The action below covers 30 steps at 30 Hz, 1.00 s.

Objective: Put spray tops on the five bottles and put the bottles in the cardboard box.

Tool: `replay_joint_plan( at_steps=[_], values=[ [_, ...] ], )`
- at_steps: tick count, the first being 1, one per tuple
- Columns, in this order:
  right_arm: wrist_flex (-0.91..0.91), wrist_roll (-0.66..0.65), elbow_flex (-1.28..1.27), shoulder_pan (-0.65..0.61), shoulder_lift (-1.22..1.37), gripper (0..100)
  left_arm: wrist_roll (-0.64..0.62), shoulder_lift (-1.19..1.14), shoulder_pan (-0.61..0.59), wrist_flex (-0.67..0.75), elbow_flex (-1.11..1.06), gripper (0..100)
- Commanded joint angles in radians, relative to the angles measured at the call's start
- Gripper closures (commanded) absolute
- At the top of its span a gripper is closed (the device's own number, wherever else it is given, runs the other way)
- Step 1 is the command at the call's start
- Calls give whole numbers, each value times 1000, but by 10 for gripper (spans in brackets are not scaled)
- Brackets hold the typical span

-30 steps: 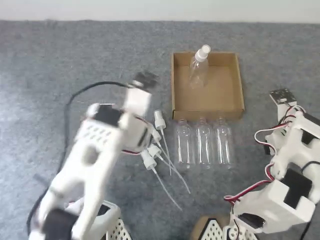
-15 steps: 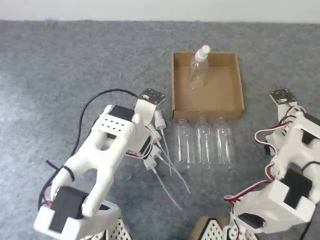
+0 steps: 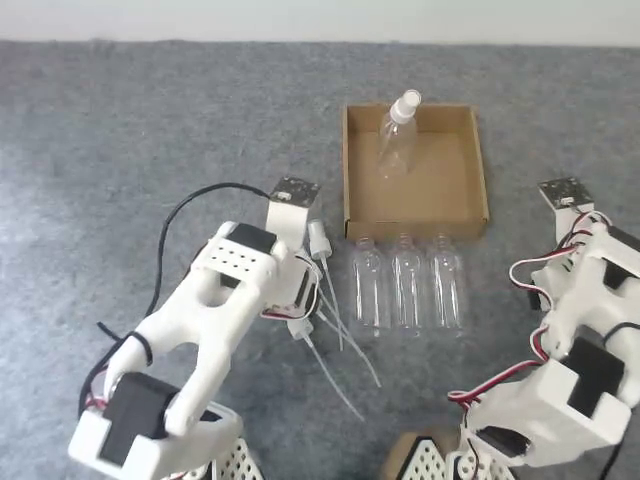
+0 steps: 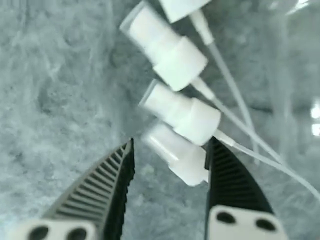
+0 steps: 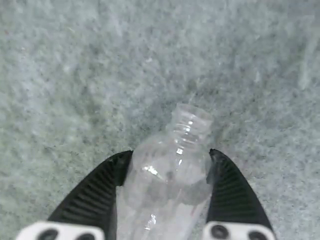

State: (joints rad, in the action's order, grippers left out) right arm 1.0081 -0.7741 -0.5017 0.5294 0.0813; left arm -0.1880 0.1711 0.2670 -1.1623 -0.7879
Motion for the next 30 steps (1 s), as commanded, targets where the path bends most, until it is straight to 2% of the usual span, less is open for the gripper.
replay_joint_plan(
  at_steps=[1, 10, 17, 23, 26, 30],
  values=[
    [-15, -20, 21, 15, -16, 893, 29, 18, 2, 49, -22, 783],
    [-10, -20, 20, 16, -16, 893, 44, 18, -5, 97, -97, 786],
    [-13, -20, 20, 16, -16, 893, 183, 18, -5, 100, -104, 944],
    [-13, -20, 20, 18, -16, 892, 245, 28, -8, 106, -87, 979],
    [-13, -20, 20, 18, -16, 892, 255, 26, -44, 103, -18, 984],
    [-13, -20, 18, 18, -15, 891, 250, 17, -155, 117, 124, 984]
  ],
)
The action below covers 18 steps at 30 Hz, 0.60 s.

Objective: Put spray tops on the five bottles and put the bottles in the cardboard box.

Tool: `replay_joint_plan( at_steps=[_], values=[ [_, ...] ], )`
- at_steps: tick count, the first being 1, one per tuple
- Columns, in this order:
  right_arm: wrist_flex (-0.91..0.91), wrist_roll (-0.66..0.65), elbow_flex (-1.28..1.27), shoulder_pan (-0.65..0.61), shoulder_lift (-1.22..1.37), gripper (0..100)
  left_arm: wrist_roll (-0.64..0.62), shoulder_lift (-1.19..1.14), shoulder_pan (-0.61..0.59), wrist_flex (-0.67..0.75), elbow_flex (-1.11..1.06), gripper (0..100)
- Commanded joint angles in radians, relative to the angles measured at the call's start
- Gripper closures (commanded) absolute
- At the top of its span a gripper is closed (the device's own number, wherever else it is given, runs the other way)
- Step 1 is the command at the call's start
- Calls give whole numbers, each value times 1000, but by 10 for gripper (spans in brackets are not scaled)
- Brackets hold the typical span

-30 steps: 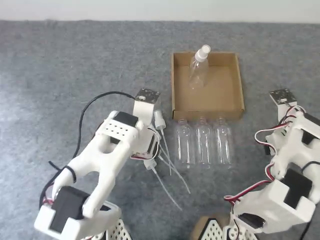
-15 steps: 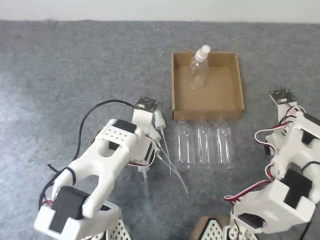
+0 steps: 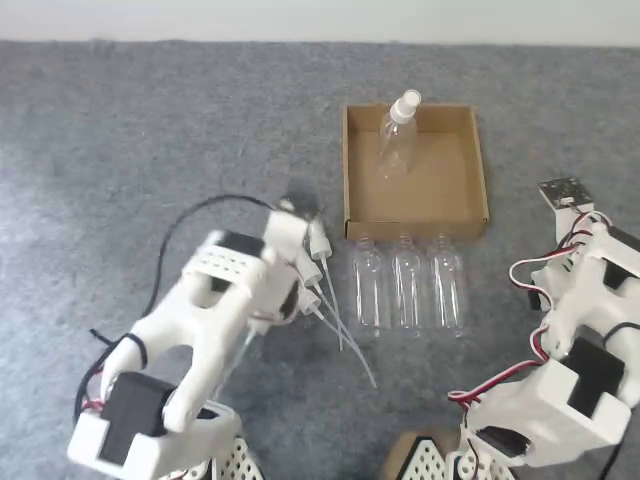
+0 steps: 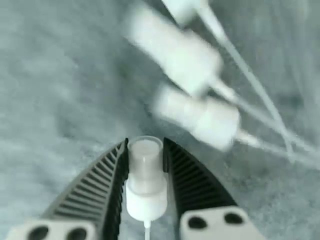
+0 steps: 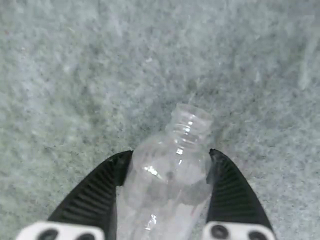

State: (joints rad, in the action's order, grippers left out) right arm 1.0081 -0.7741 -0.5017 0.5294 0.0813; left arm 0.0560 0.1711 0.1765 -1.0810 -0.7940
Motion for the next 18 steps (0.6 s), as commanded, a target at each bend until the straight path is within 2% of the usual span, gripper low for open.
replay_joint_plan(
  at_steps=[1, 5, 10, 16, 18],
  values=[
    [-10, -20, 18, 18, -15, 891, -8, 17, -87, 66, 148, 984],
    [-5, -21, 18, 16, -15, 891, -57, 17, -130, 196, 148, 983],
    [-4, -21, 18, 16, -15, 838, -60, 15, -117, 221, 147, 979],
    [-15, -77, 20, 16, -15, 818, -61, 15, -115, 307, 50, 883],
    [-15, -91, 20, 15, -15, 817, -61, 15, -115, 336, 18, 878]
  ],
)
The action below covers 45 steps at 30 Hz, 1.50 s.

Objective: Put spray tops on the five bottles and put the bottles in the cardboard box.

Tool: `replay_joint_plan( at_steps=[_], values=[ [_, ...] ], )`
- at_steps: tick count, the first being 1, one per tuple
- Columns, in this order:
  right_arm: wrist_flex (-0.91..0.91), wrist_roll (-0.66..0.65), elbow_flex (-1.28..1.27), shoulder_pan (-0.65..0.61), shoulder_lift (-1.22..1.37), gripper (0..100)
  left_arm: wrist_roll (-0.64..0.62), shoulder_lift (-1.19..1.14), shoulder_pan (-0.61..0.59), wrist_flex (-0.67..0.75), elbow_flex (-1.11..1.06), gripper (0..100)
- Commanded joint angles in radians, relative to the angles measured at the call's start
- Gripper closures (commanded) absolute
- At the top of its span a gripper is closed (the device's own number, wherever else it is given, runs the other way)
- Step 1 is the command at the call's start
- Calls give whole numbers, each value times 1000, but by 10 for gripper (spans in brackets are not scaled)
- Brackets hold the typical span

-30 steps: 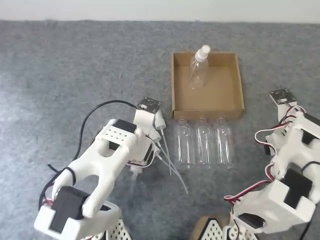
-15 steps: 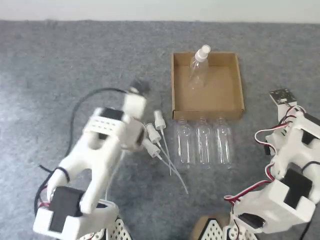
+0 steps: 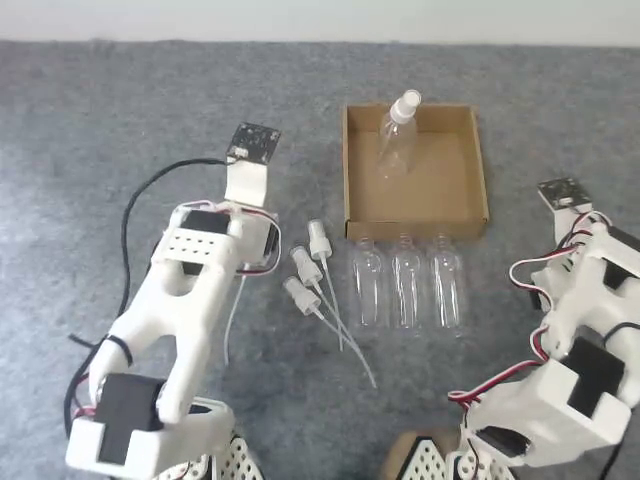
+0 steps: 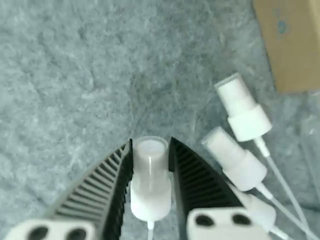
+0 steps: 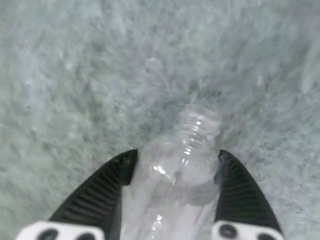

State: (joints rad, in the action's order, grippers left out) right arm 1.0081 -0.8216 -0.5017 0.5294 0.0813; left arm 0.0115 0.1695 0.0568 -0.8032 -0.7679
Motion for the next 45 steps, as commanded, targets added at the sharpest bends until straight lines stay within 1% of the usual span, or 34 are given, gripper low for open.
replay_joint_plan(
  at_steps=[1, 3, 7, 12, 14, 17, 20, 22, 26, 27, 28, 30, 31, 32, 34, 35, 37, 41, 45],
  values=[
    [-15, -43, 20, 15, -15, 816, -17, 17, 5, 61, -16, 878],
    [-15, -43, 20, 16, -15, 802, -17, 17, 6, 57, -24, 875],
    [-5, -43, 20, 18, -16, 725, -17, 17, 3, 32, -18, 873],
    [-4, -43, 29, 16, -27, 745, -9, -17, 3, 11, 31, 873],
    [-4, -43, 34, 16, -22, 745, -9, -97, 3, -37, 93, 873],
    [-5, -46, 38, 18, -18, 745, -8, -250, 2, -146, 220, 876],
    [-4, -81, 31, 18, -16, 745, -8, -368, 2, -206, 321, 879],
    [-4, -89, 20, 27, -16, 745, -8, -399, 2, -239, 369, 900],
    [-10, -94, 2, 38, -15, 746, -8, -410, 8, -245, 381, 961],
    [-10, -94, -6, 38, -16, 754, -8, -410, 9, -247, 380, 973],
    [-12, -95, -12, 38, -16, 783, -8, -410, 9, -247, 380, 988],
    [-13, -109, -11, 38, -16, 890, -8, -408, 3, -256, 380, 991],
    [-13, -132, -8, 36, -18, 955, -8, -399, 2, -259, 381, 991],
    [-13, -161, -6, 33, -24, 998, -8, -381, 2, -261, 381, 991],
    [-7, -204, 2, 33, -36, 964, -14, -313, 2, -262, 377, 991],
    [-5, -210, 17, 35, -48, 970, -15, -269, 2, -267, 377, 991],
    [-2, -198, 54, 47, -87, 997, -40, -163, 2, -292, 378, 991],
    [59, -141, 141, 62, -222, 994, -133, 84, 14, -324, 381, 990],
    [171, -26, 218, -27, -400, 994, -221, 299, 29, -324, 367, 990]
  ],
)
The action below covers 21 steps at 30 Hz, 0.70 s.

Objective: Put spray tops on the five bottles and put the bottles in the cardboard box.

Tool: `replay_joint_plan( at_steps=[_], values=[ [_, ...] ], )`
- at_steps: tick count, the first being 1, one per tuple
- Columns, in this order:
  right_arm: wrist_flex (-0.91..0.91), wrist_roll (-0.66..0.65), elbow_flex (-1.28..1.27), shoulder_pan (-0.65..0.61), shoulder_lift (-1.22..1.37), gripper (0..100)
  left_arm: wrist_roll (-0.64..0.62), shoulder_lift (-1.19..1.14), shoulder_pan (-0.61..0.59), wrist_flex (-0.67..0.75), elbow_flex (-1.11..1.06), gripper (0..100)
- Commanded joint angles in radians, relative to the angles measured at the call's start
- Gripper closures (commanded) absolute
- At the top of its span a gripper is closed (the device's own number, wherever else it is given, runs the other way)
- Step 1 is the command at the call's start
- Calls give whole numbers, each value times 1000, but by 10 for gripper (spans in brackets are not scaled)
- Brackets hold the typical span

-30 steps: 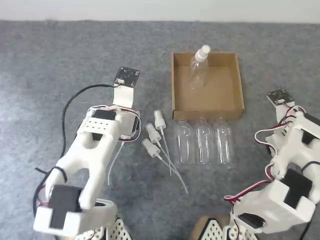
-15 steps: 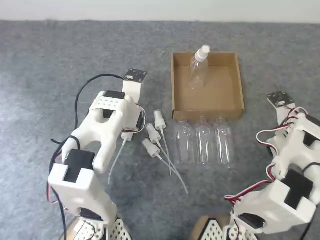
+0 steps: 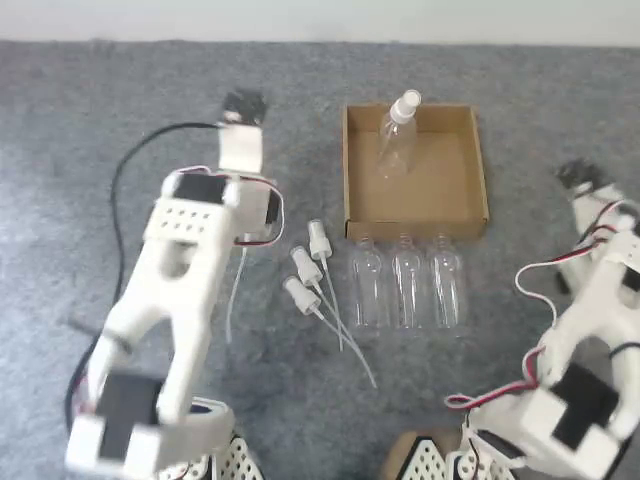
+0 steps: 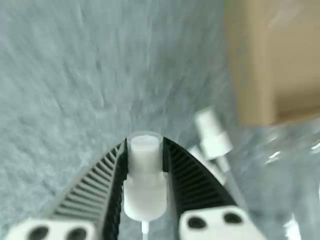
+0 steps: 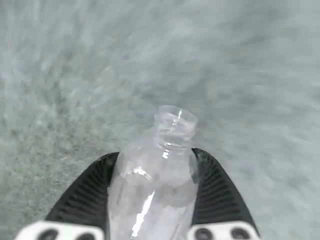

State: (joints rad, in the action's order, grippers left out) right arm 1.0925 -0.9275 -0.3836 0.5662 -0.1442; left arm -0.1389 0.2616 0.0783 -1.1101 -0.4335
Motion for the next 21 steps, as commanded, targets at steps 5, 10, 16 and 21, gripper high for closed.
replay_joint_plan(
  at_steps=[5, 10, 16, 21],
  values=[
    [177, 155, 120, -298, -441, 994, -158, 425, -3, -12, -42, 989],
    [252, 233, 104, -639, -670, 994, -181, 652, -74, 74, -166, 988],
    [88, 364, -172, -1041, -786, 994, -324, 925, -172, 241, -369, 988],
    [-252, 489, -417, -1167, -786, 994, -367, 1143, -175, 333, -533, 988]
  ],
)
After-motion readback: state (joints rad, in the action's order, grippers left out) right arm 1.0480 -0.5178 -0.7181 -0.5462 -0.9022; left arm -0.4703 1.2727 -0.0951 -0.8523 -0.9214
